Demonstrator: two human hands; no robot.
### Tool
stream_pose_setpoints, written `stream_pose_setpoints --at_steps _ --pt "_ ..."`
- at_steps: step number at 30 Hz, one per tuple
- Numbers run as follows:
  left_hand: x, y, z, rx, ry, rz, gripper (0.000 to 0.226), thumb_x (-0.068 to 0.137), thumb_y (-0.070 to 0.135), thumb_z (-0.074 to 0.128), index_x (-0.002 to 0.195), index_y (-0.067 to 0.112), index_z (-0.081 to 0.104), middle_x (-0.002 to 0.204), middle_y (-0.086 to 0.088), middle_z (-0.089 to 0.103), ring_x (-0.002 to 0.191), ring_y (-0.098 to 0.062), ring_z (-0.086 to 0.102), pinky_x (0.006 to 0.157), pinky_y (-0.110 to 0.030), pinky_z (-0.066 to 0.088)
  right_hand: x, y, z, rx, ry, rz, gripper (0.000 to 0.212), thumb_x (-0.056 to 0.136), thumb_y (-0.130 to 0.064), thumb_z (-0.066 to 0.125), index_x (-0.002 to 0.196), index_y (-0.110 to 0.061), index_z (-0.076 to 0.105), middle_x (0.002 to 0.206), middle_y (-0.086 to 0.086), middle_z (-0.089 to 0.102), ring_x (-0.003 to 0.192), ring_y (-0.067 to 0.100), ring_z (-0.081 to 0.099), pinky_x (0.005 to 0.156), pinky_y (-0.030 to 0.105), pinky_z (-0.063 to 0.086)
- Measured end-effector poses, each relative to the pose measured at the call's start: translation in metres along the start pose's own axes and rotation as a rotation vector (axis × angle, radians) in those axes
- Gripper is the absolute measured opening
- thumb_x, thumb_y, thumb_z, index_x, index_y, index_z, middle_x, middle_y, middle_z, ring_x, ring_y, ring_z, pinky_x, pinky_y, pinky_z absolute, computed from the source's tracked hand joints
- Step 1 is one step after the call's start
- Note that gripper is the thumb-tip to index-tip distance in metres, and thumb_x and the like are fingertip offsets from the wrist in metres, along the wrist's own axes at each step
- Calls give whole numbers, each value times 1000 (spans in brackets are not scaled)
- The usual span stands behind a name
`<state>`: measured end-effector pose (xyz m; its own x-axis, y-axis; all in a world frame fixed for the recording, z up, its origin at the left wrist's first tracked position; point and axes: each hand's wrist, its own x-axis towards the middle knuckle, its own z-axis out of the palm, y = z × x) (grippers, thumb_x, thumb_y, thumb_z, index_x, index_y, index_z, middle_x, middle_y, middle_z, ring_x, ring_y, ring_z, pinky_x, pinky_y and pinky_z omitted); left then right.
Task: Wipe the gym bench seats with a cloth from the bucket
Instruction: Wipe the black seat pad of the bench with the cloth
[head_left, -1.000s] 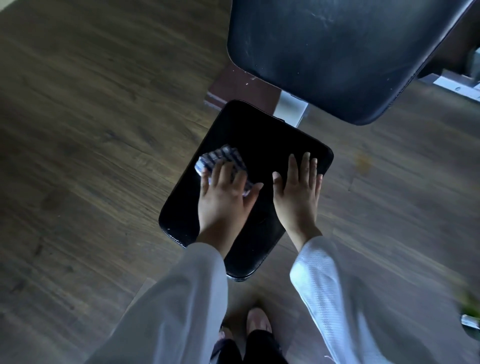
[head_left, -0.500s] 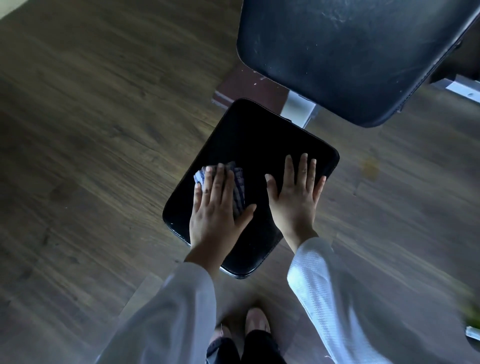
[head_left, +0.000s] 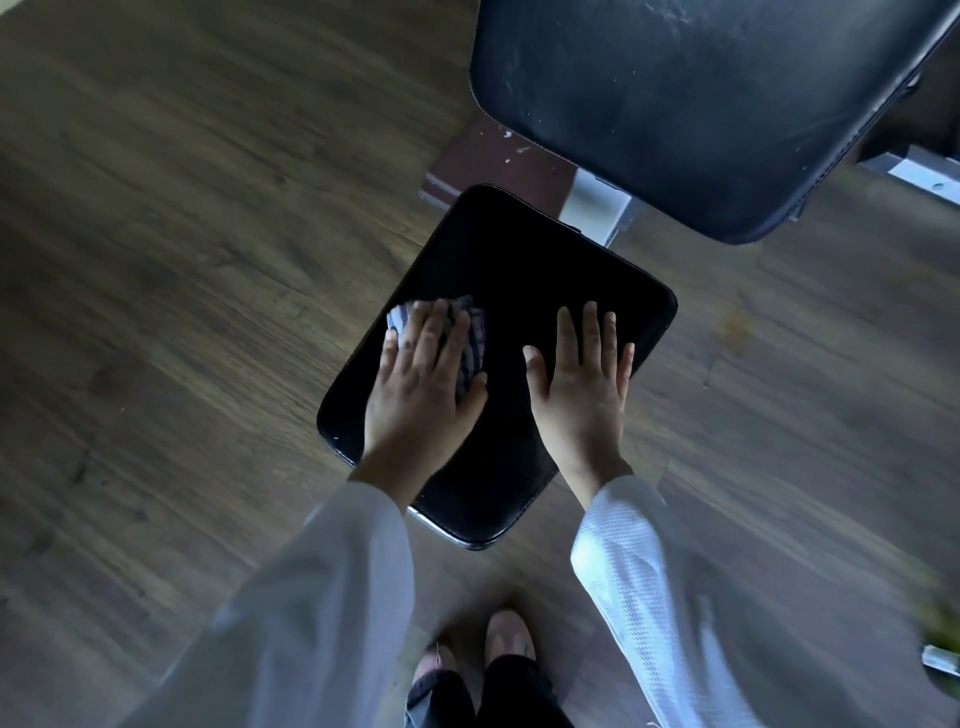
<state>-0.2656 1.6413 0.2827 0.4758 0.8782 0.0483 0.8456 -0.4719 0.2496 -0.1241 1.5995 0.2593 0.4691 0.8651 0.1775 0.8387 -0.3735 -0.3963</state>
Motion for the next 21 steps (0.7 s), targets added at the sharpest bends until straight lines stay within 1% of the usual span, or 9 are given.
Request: stream_pose_setpoints --at_steps 1,4,6,10,13,15,17,19,21 --pt "9 -4 -3 4 0 -3 65 84 42 37 138 6 42 145 -17 39 137 -33 31 111 -46 20 0 0 1 -3 5 -3 60 90 -44 31 131 -4 46 141 23 40 133 39 31 108 49 13" --pt "39 -19 -8 -40 -107 -108 65 93 38 41 148 15 14 157 -8 10 145 -23 -2 116 -38 0 -2 1 2 -14 31 -11 57 89 -42 33 129 -3 49 138 24 44 130 41 36 107 50 17" --pt "53 -22 -11 -75 -147 -162 67 95 37 40 149 16 7 158 -6 3 144 -21 -10 117 -38 -4 -3 1 3 -21 39 -15 57 89 -42 34 128 -3 50 137 24 45 130 40 37 106 51 20" --pt "45 -14 -12 -35 -143 -68 65 95 37 38 149 12 11 157 -7 7 145 -21 -6 116 -38 -6 -2 1 4 -24 49 -12 56 89 -41 34 128 -4 50 137 23 45 130 40 38 106 51 20" --pt "18 -8 -9 -48 -91 87 73 84 49 21 147 12 20 156 -7 16 145 -21 2 114 -34 -6 -2 0 4 -30 48 -10 56 89 -41 35 128 -4 50 137 23 45 130 40 37 106 49 17" --pt "16 -10 -7 -40 -111 119 79 79 53 15 147 13 21 155 -7 18 145 -21 4 112 -33 -5 -3 1 4 -26 37 -7 57 89 -42 34 129 -4 49 138 23 44 130 40 37 106 49 17" --pt "25 -15 -7 -33 -115 96 72 86 51 25 148 14 18 156 -6 14 145 -21 1 115 -34 -4 -3 0 4 -29 37 -11 56 89 -41 35 128 -3 50 137 24 45 129 40 38 106 50 18" --pt "33 -19 -10 -49 -119 15 65 94 39 40 148 14 15 157 -5 9 145 -20 -3 116 -35 -3 -3 0 3 -27 32 -10 56 89 -41 35 128 -3 50 136 24 46 129 41 39 106 50 18" --pt "31 -20 -10 -71 -95 -68 64 95 37 41 148 15 15 157 -6 7 145 -20 -5 116 -35 -4 -5 0 2 -19 26 -7 57 89 -41 34 128 -3 50 137 24 45 129 40 38 106 49 17"
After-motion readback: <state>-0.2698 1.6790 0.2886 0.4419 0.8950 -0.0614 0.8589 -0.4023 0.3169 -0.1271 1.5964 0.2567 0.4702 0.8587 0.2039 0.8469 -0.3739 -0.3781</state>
